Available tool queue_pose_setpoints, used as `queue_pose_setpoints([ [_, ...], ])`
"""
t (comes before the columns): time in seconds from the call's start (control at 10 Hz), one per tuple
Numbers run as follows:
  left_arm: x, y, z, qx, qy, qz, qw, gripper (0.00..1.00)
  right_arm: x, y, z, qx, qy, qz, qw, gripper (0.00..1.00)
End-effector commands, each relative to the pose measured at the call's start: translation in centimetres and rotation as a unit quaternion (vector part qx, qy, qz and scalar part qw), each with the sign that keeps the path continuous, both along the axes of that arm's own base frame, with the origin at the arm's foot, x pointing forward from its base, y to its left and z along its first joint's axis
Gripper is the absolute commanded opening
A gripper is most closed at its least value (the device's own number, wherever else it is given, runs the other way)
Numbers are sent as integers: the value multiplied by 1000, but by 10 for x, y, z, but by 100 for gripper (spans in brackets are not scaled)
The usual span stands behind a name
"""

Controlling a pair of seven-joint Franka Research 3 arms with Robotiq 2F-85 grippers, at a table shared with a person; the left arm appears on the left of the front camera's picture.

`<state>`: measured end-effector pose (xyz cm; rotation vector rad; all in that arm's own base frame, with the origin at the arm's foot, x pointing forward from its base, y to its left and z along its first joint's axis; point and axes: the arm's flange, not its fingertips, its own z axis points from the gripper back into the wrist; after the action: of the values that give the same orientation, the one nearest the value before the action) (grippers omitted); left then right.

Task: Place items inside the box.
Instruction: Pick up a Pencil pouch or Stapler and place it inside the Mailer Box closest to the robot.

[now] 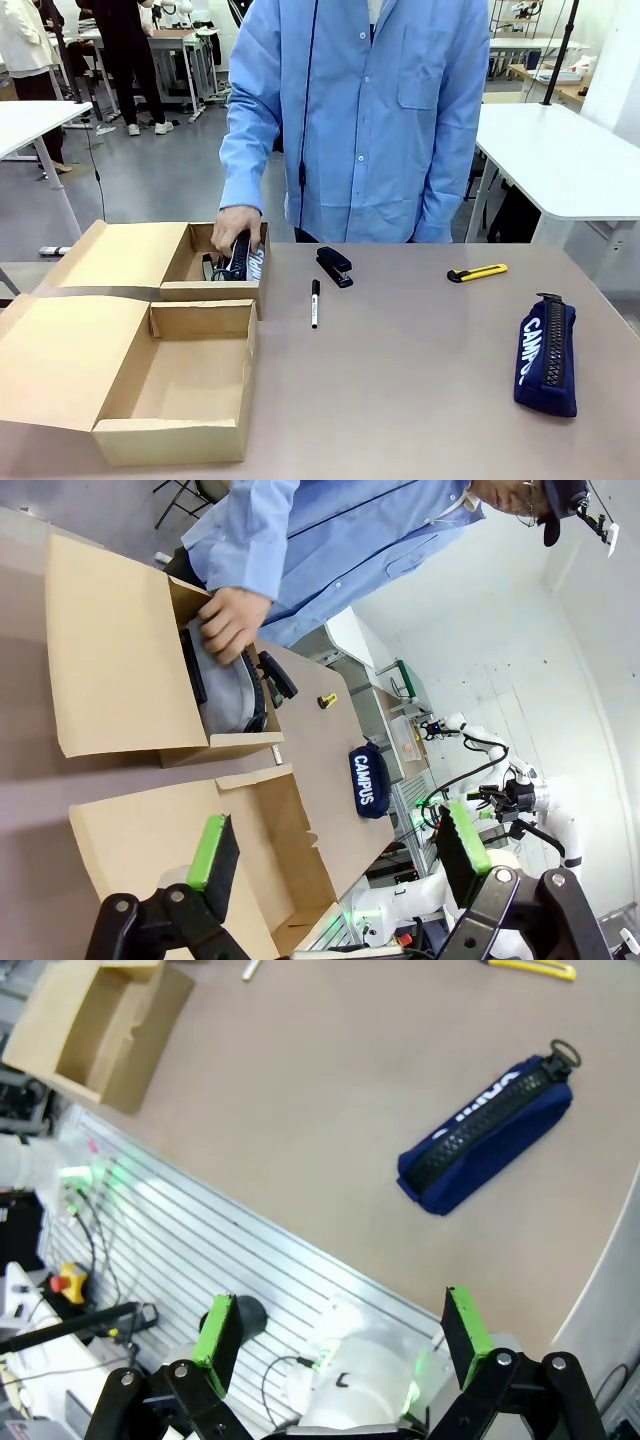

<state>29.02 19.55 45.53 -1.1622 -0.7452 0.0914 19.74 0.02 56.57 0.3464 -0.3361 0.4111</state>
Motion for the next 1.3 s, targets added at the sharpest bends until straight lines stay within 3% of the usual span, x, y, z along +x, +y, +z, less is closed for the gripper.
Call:
queue_pose_setpoints([
  [0.0,0,-1,1,-5,-17,0,1000,100,93,71,-53,-41,72,-115,990,100],
  [0.1,0,-1,1,-5,-17,0,1000,100,115,74,-74,-90,94,-201,971,100],
  [0.3,0,-1,1,-5,-17,0,1000,100,138,71,-95,-120,110,-270,949,100],
  [0.7,0,-1,1,-5,-17,0,1000,100,135,65,-94,-182,114,-358,909,100],
  [0.8,0,-1,1,-5,-17,0,1000,100,138,62,-102,-148,122,-328,925,100],
  [0.9,0,-1,1,-5,-17,0,1000,100,141,56,-110,-120,126,-328,928,100],
  [1.2,0,-1,1,-5,-17,0,1000,100,160,40,-147,-124,131,-351,919,100],
])
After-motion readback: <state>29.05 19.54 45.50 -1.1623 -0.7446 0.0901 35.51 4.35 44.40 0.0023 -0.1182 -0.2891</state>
